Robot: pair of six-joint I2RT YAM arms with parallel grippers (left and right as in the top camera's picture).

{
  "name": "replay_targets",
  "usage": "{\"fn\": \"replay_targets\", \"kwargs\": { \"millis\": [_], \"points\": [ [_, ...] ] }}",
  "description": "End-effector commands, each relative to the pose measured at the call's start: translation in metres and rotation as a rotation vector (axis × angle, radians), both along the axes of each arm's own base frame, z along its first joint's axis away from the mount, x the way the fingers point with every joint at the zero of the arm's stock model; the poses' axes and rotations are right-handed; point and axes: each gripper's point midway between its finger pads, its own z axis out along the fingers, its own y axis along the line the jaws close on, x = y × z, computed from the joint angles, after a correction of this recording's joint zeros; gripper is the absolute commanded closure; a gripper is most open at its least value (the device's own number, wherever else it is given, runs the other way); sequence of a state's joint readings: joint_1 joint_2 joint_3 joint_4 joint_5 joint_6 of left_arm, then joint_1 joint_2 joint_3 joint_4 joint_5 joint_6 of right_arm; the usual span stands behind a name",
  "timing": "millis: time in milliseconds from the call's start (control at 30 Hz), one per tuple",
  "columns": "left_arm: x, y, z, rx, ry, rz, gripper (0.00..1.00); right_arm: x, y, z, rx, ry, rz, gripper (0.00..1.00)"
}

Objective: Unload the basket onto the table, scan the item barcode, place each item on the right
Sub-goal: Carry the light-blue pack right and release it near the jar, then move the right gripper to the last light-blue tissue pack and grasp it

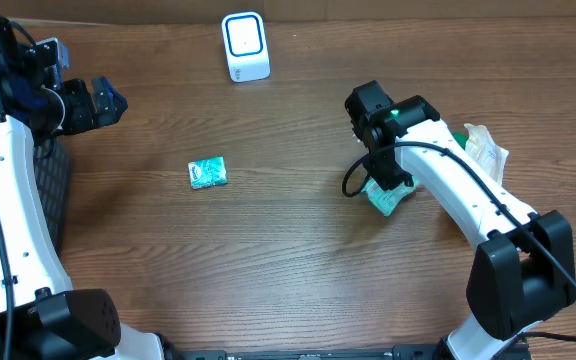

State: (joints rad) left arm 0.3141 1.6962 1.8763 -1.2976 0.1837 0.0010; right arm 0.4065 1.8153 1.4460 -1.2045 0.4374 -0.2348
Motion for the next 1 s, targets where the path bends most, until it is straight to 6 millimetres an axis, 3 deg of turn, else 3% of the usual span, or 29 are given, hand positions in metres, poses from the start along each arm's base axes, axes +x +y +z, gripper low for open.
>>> {"fn": "replay_targets", "kwargs": {
  "millis": [0, 33, 233, 333, 467, 500, 600, 667, 867, 900, 967],
  "points": [
    [0.002, -0.004, 0.000, 0.000, -0.004, -0.023, 0.00, 0.011, -0.006, 0.007, -0.038, -0.047, 0.024, 0.10],
    [0.002, -0.004, 0.000, 0.000, -0.004, -0.023, 0.01, 0.015, -0.007, 0.008, -0.049, -0.068, 0.022, 0.00],
    [0.002, -0.004, 0.000, 0.000, -0.004, -0.024, 0.00, 0.030, -0.002, 0.015, -0.028, -0.138, 0.008, 0.00],
    [0.002, -0.004, 0.000, 0.001, -0.004, -0.023, 0.00, 0.031, 0.019, 0.020, 0.084, -0.125, 0.025, 0.00],
    [0.002, -0.004, 0.000, 0.000, -0.003, -0.023, 0.00, 0.039, 0.085, 0.036, 0.459, -0.134, -0.021, 0.00],
    [0.002, -0.004, 0.000, 0.000, -0.003, -0.023, 0.01, 0.039, 0.134, 0.049, 0.748, -0.096, -0.056, 0.00],
    [0.002, -0.004, 0.000, 0.000, -0.003, -0.023, 0.00, 0.028, 0.185, 0.070, 1.059, 0.009, -0.015, 0.00],
    [0.002, -0.004, 0.000, 0.000, -0.004, -0.023, 0.00, 0.028, 0.197, 0.075, 1.130, 0.020, 0.024, 0.00],
    [0.002, -0.004, 0.000, 0.000, -0.004, -0.024, 0.00, 0.029, 0.206, 0.071, 1.175, 0.039, 0.048, 0.00],
    [0.002, -0.004, 0.000, 0.000, -0.003, -0.023, 0.01, 0.027, 0.208, 0.071, 1.187, 0.053, 0.051, 0.02],
    [0.002, -0.004, 0.000, 0.000, -0.004, -0.023, 0.00, 0.027, 0.209, 0.067, 1.191, 0.069, 0.030, 0.21]
  ]
}}
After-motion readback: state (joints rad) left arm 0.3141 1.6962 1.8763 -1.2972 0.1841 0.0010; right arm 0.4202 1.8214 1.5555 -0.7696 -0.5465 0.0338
